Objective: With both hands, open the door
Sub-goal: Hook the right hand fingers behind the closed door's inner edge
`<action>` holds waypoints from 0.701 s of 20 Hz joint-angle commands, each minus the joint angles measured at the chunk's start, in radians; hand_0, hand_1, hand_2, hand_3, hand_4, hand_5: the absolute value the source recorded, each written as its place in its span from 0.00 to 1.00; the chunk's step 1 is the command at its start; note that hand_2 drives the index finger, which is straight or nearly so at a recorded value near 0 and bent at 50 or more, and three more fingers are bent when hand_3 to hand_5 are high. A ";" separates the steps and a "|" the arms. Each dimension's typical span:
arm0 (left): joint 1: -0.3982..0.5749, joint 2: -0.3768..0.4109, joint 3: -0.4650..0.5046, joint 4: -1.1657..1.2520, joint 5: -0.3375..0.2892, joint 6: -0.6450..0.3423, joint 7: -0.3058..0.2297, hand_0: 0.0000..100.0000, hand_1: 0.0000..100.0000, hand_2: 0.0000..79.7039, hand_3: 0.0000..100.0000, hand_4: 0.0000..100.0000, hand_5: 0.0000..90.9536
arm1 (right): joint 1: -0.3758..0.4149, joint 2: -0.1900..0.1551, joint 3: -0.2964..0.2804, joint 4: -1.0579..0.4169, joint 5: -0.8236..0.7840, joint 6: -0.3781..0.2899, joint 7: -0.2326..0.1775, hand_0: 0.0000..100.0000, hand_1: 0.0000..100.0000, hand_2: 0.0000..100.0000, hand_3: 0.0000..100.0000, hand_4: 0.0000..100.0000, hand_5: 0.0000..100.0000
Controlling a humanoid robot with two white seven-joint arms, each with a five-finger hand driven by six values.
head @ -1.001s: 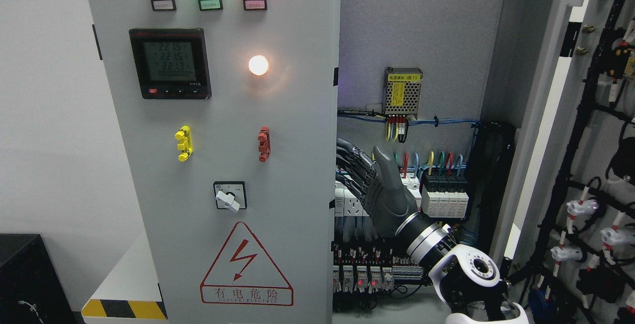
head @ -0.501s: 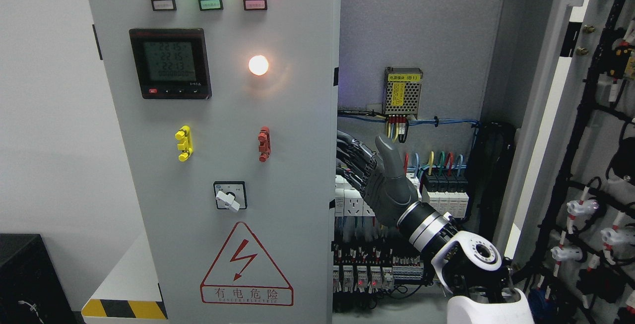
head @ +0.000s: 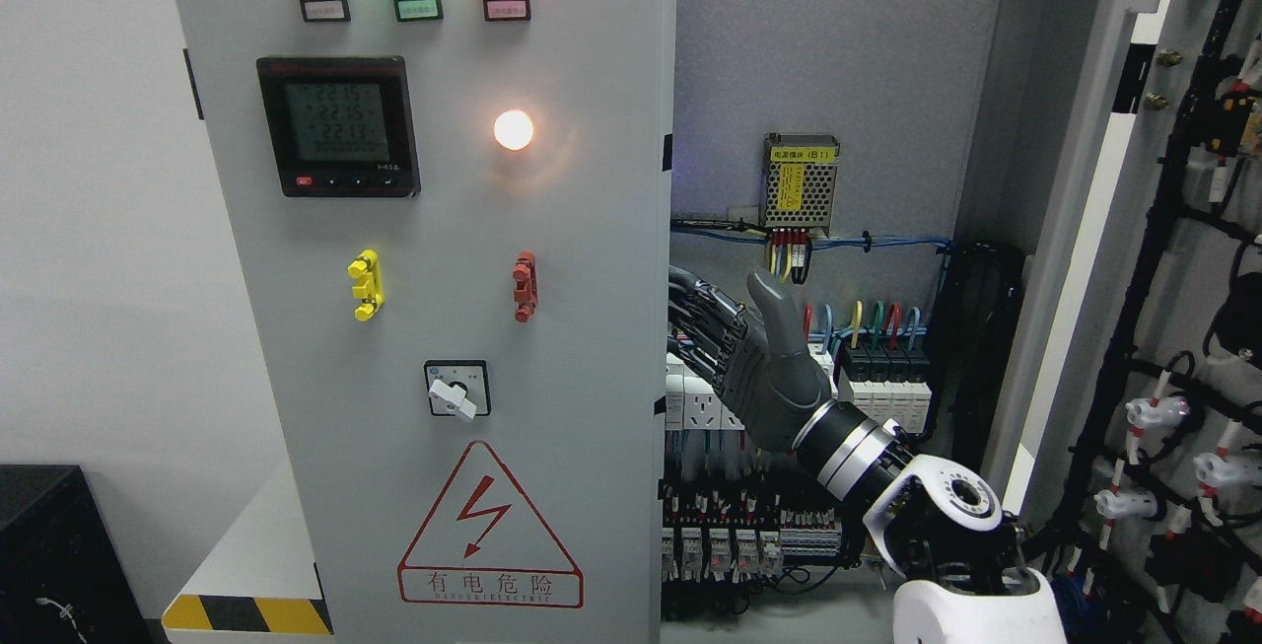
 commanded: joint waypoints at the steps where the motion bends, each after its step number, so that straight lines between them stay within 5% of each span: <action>1: -0.002 0.000 -0.031 0.000 0.000 0.000 0.000 0.00 0.00 0.00 0.00 0.00 0.00 | -0.003 0.001 -0.013 -0.010 0.002 0.020 0.008 0.00 0.00 0.00 0.00 0.00 0.00; 14: -0.002 0.000 -0.031 0.000 0.000 0.000 0.000 0.00 0.00 0.00 0.00 0.00 0.00 | -0.006 -0.001 -0.013 -0.023 0.000 0.041 0.060 0.00 0.00 0.00 0.00 0.00 0.00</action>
